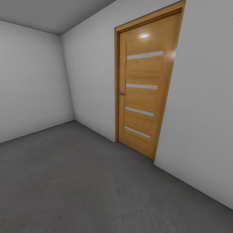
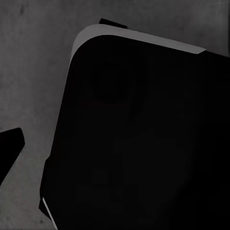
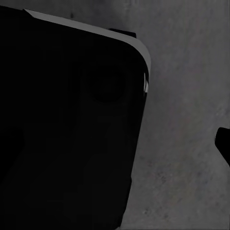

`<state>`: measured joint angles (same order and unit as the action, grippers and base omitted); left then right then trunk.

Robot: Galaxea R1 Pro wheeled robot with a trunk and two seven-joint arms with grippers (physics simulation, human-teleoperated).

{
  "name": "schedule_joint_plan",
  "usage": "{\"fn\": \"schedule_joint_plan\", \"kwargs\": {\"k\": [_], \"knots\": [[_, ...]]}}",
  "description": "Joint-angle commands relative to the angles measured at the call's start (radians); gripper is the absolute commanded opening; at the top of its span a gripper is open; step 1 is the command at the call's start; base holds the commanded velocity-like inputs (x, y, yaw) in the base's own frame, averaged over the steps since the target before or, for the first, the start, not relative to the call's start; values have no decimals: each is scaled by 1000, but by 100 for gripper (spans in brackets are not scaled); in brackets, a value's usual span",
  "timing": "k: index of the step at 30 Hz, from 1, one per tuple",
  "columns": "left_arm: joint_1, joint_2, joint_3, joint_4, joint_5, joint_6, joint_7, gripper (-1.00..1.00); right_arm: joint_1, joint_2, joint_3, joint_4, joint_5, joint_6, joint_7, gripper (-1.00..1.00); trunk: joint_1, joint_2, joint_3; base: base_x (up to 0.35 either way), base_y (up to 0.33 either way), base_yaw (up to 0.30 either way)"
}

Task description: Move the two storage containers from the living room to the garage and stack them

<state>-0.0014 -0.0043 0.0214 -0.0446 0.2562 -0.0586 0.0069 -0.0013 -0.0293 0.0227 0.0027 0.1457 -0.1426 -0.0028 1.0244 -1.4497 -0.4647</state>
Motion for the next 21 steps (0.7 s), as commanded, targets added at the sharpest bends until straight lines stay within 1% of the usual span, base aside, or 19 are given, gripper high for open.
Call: {"fn": "schedule_joint_plan", "kwargs": {"k": [1, 13, 16, 21], "knots": [[0, 0, 2, 0, 3, -3, 1, 100, 0, 0, 2, 0, 6, -3, 0, 100, 1, 0, -1, 330, 136, -231], [0, 0, 2, 0, 3, -4, 1, 100, 0, 0, 3, 0, 8, -3, 0, 100, 1, 0, -1, 330, 155, -271], [0, 0, 2, 0, 2, -4, 1, 100, 0, -1, 3, 0, 8, -2, 0, 100, 1, 0, -1, 326, 174, -139], [0, 0, 2, 0, 2, -4, 1, 100, 0, -6, 3, 0, 8, -2, 0, 100, 1, 0, -1, 324, 178, -37]]}}
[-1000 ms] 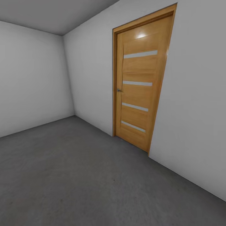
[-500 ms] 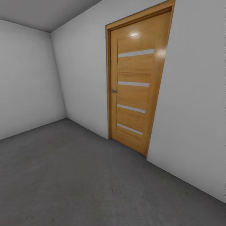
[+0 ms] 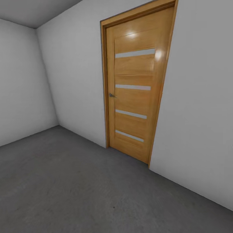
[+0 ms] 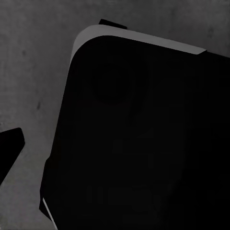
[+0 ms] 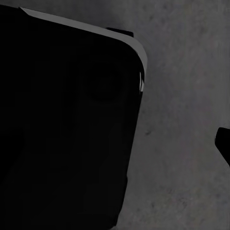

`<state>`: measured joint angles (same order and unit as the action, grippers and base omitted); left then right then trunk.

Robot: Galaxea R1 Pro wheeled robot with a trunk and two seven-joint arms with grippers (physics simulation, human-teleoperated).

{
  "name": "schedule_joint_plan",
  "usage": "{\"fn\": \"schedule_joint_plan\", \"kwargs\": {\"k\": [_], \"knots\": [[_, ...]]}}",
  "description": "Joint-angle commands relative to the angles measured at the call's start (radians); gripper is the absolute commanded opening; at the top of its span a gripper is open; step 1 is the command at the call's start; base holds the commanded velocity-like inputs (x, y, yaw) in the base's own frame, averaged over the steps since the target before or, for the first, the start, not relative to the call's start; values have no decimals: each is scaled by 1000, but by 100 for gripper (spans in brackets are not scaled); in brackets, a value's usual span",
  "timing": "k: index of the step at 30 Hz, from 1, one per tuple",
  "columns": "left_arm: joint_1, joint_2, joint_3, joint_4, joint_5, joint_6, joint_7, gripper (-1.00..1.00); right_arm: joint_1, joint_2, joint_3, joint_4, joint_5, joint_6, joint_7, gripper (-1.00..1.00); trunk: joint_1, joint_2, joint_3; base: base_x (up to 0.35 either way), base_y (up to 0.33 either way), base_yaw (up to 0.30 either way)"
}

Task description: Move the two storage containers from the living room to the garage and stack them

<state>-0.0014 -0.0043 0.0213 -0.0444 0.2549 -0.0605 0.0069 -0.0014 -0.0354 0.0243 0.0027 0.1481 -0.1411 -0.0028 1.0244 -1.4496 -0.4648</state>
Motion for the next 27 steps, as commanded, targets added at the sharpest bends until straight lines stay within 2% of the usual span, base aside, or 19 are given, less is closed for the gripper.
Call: {"fn": "schedule_joint_plan", "kwargs": {"k": [1, 18, 27], "knots": [[0, 0, 2, 0, 3, -2, 1, 100, 0, -1, 2, 0, 5, -3, 0, 100, 1, 0, -1, 323, 179, -10], [0, 0, 1, 0, 3, -2, 1, 100, 0, 1, 2, 0, 9, -7, 0, 100, 1, 0, -1, 323, 179, -7], [0, 0, 2, 0, 2, -4, 1, 100, 0, 7, 1, 0, 10, -6, 0, 100, 1, 0, -1, 323, 179, -209]]}}
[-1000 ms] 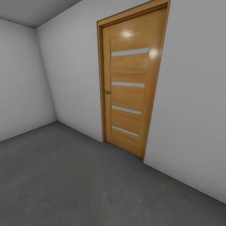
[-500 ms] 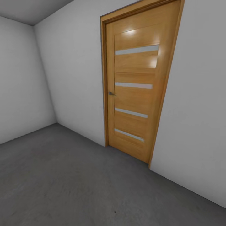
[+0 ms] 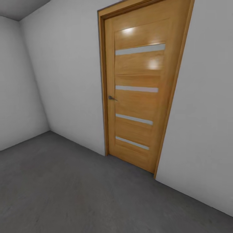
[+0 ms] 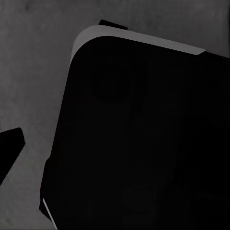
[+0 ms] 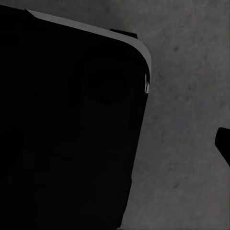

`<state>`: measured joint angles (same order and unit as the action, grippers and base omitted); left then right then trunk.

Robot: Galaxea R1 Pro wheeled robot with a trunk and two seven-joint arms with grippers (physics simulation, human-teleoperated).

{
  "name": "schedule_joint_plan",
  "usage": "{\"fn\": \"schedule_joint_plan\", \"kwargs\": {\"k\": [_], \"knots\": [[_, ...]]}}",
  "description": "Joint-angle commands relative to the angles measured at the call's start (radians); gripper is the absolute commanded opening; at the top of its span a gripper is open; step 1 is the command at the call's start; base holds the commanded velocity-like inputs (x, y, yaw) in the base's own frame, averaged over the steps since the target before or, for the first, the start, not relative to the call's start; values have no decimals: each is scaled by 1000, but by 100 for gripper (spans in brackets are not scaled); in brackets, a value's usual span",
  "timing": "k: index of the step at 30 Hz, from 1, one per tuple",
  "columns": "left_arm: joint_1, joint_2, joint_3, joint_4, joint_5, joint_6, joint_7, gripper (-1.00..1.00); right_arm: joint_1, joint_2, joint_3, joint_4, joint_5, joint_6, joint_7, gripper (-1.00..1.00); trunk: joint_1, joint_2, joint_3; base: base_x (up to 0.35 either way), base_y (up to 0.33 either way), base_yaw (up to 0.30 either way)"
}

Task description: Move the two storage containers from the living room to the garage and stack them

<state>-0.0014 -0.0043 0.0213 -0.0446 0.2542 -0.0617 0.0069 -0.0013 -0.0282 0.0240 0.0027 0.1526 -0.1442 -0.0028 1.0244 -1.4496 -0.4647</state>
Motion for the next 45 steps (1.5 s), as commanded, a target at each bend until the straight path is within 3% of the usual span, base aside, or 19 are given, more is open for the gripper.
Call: {"fn": "schedule_joint_plan", "kwargs": {"k": [1, 34, 45], "knots": [[0, 0, 2, 0, 3, -3, 1, 100, 0, 0, 2, 0, 5, -3, 0, 100, 1, 0, -1, 323, 180, -247], [0, 0, 2, 0, 2, -4, 1, 100, 0, -2, 2, 0, 4, -3, 0, 100, 1, 0, -1, 319, 185, -248], [0, 0, 2, 0, 2, -4, 1, 100, 0, -8, 2, 0, 4, -1, 0, 100, 1, 0, -1, 318, 186, -38]]}}
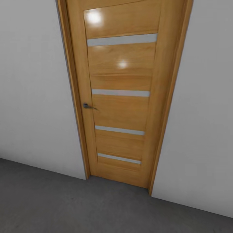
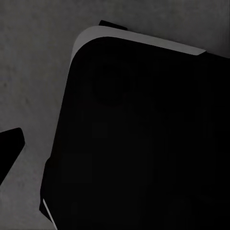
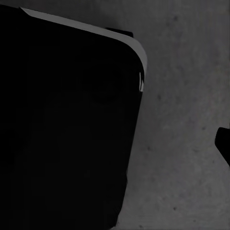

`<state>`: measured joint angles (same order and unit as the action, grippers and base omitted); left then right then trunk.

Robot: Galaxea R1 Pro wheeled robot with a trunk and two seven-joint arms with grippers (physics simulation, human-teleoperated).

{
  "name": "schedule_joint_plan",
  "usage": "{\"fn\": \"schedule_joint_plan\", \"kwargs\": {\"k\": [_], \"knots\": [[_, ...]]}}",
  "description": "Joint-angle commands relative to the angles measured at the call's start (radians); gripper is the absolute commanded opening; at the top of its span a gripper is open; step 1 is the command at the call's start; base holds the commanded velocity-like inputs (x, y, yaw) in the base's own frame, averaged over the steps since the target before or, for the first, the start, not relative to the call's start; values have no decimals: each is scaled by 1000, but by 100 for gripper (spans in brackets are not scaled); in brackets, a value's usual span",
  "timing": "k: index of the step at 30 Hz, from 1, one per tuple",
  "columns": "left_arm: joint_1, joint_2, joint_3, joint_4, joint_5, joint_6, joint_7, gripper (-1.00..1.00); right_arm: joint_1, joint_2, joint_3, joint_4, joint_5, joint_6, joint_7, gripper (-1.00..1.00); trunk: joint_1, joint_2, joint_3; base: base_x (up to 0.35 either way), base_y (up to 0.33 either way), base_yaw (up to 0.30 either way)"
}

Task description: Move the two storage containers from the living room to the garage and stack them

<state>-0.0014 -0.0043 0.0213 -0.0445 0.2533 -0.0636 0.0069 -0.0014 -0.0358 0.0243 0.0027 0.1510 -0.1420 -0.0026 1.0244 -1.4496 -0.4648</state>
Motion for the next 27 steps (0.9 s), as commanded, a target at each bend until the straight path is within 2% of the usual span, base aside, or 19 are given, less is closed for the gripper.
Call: {"fn": "schedule_joint_plan", "kwargs": {"k": [1, 21, 27], "knots": [[0, 0, 2, -1, 3, -2, 1, 100, 0, -1, 2, 0, 5, -3, 0, 100, 1, 0, -1, 318, 186, -2], [0, 0, 2, -1, 3, -2, 1, 100, 0, 4, -1, 0, 1, -6, 0, 100, 1, 0, -1, 318, 186, -1], [0, 0, 2, -1, 4, -4, 1, 100, 0, 10, -1, 0, 1, -4, 0, 100, 1, 0, -1, 301, 214, -139]]}}
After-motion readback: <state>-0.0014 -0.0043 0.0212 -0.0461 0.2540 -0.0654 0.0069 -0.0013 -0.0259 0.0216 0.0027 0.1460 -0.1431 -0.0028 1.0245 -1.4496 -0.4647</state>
